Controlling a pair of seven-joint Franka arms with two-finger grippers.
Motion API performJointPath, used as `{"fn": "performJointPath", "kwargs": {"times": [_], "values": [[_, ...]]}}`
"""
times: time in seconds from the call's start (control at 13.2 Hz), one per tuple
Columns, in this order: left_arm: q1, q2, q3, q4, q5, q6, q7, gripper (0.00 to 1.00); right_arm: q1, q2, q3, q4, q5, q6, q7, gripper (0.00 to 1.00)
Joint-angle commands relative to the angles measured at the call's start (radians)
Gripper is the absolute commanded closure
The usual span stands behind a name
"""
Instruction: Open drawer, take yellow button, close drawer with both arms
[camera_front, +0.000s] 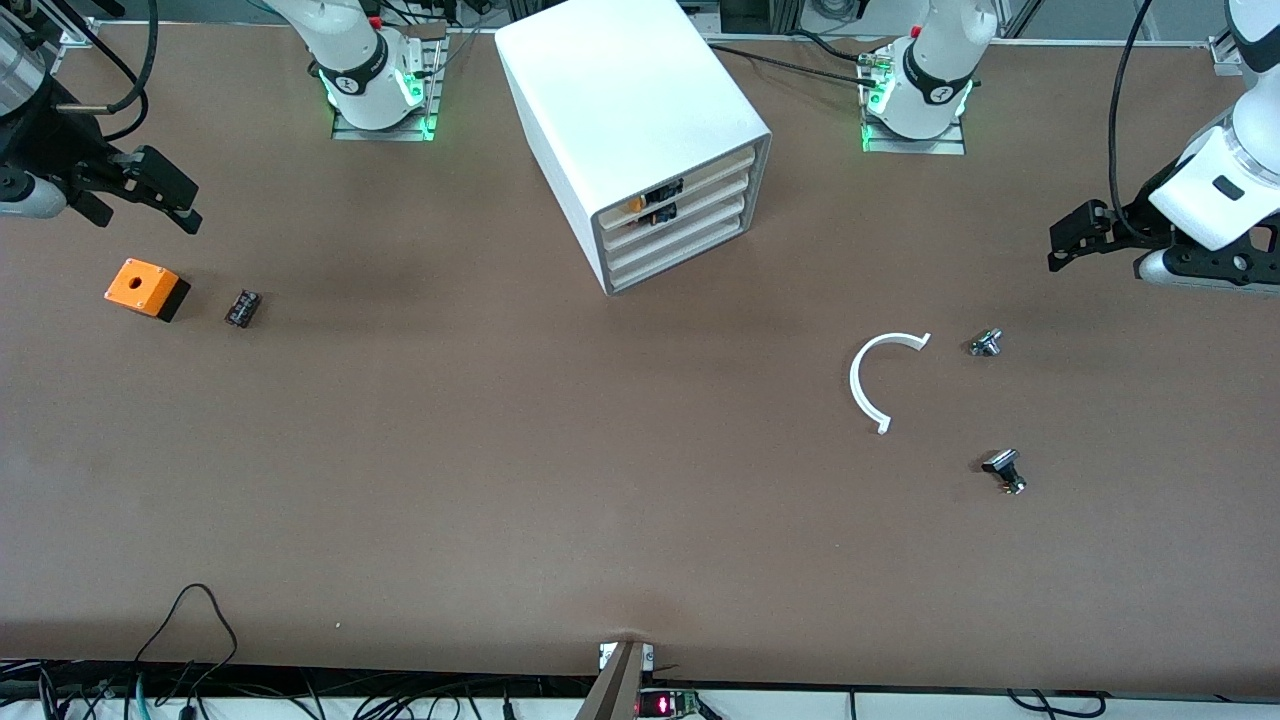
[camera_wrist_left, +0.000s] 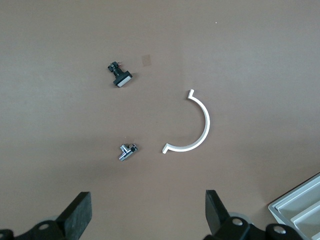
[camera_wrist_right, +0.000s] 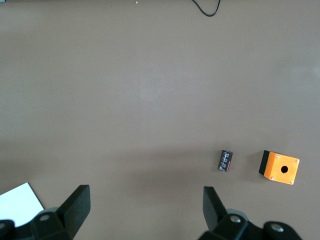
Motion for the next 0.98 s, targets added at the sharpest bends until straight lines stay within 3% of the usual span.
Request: {"fn": "performJointPath", "kwargs": {"times": [0.0, 0.45, 0.68, 0.91], "values": [[-0.002, 0.004, -0.006, 0.027, 0.015, -0.026, -0.019, 0.0, -0.007, -0.005, 0.011, 0.026, 0.008, -0.04, 0.009, 0.0], [-0.002, 0.004, -0.009, 0.027, 0.013, -0.026, -0.019, 0.0, -0.006, 0.01, 0.014, 0.031, 0.002, -0.046, -0.01, 0.0], [-0.002, 0.003, -0.009, 0.029, 0.013, -0.031, -0.014, 0.0, -0.006, 0.004, 0.014, 0.025, 0.005, -0.141, -0.027, 0.0], [-0.004, 0.004, -0.009, 0.029, 0.012, -0.033, -0.013, 0.0, -0.007, 0.018, 0.008, 0.026, 0.007, -0.14, -0.028, 0.0]]}}
